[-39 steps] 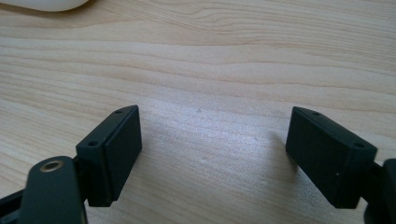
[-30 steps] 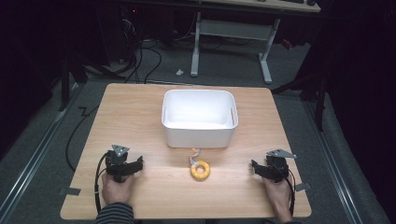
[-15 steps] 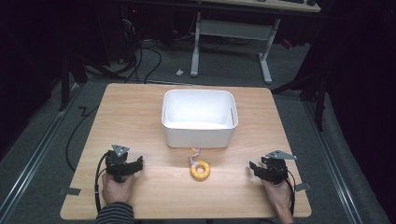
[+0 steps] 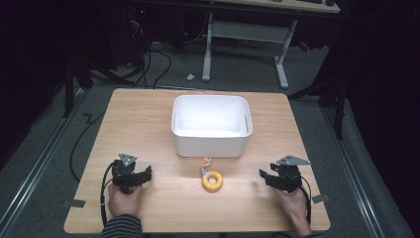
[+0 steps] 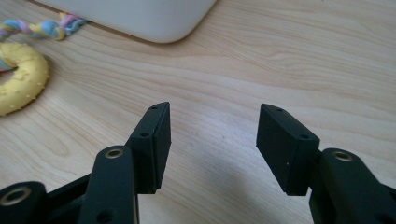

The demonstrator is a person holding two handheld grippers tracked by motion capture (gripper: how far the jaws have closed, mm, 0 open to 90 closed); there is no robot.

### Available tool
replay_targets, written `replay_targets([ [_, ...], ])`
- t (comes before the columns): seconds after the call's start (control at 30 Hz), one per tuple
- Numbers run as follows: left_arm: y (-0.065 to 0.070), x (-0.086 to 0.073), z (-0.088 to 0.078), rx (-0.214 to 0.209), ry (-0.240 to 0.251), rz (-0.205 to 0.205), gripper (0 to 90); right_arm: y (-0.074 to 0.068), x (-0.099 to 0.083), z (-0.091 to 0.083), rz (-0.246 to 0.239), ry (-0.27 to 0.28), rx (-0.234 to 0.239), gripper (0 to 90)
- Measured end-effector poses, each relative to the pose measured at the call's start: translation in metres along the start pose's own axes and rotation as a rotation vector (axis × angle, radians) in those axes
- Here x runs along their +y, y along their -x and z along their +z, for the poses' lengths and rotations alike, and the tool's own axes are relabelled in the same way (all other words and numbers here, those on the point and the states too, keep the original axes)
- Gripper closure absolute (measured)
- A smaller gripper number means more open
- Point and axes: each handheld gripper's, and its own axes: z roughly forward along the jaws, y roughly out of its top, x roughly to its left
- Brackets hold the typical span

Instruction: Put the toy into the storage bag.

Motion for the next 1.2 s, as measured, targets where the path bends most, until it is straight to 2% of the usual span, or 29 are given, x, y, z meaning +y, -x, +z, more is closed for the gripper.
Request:
replay_targets([
  [0.2, 0.0, 0.0, 0.0, -0.002, 0.0, 0.0, 18.9, -0.008, 0.01, 0.004, -0.039, -0.008, 0.028, 46.5],
  [0.23, 0.0, 0.0, 0.0, -0.001, 0.0, 0.0, 18.9, -0.011, 0.012, 0.004, -0.037, -0.009, 0.038, 47.7],
  [0.3, 0.0, 0.0, 0.0, -0.002, -0.001, 0.001, 18.9, -0.018, 0.018, 0.005, -0.064, -0.008, 0.064, 52.6],
  [0.37, 0.0, 0.0, 0.0, -0.002, 0.0, 0.001, 18.9, -0.02, 0.02, 0.006, -0.081, -0.005, 0.074, 53.1],
  [0.4, 0.0, 0.0, 0.0, -0.002, -0.001, 0.002, 18.9, -0.027, 0.023, 0.009, -0.102, -0.009, 0.09, 53.5],
  [0.5, 0.0, 0.0, 0.0, -0.002, -0.001, 0.002, 18.9, -0.032, 0.026, 0.012, -0.114, -0.016, 0.105, 53.7],
  [0.67, 0.0, 0.0, 0.0, -0.002, -0.001, 0.002, 18.9, -0.047, 0.033, 0.019, -0.164, -0.036, 0.137, 54.4],
  [0.83, 0.0, 0.0, 0.0, -0.003, 0.0, 0.002, 18.9, -0.055, 0.038, 0.025, -0.18, -0.041, 0.171, 54.4],
  [0.87, 0.0, 0.0, 0.0, -0.002, 0.0, 0.002, 18.9, -0.06, 0.041, 0.03, -0.18, -0.052, 0.199, 54.4],
  [0.97, 0.0, 0.0, 0.0, -0.003, -0.001, 0.002, 18.9, -0.065, 0.043, 0.034, -0.195, -0.061, 0.211, 54.4],
  [1.0, 0.0, 0.0, 0.0, -0.003, 0.0, 0.002, 18.9, -0.071, 0.046, 0.039, -0.211, -0.081, 0.233, 54.4],
  [1.07, 0.0, 0.0, 0.0, -0.003, 0.0, 0.002, 18.9, -0.076, 0.049, 0.044, -0.227, -0.095, 0.243, 54.4],
  [1.2, 0.0, 0.0, 0.0, -0.003, -0.001, 0.002, 18.9, -0.086, 0.054, 0.051, -0.232, -0.116, 0.269, 53.5],
])
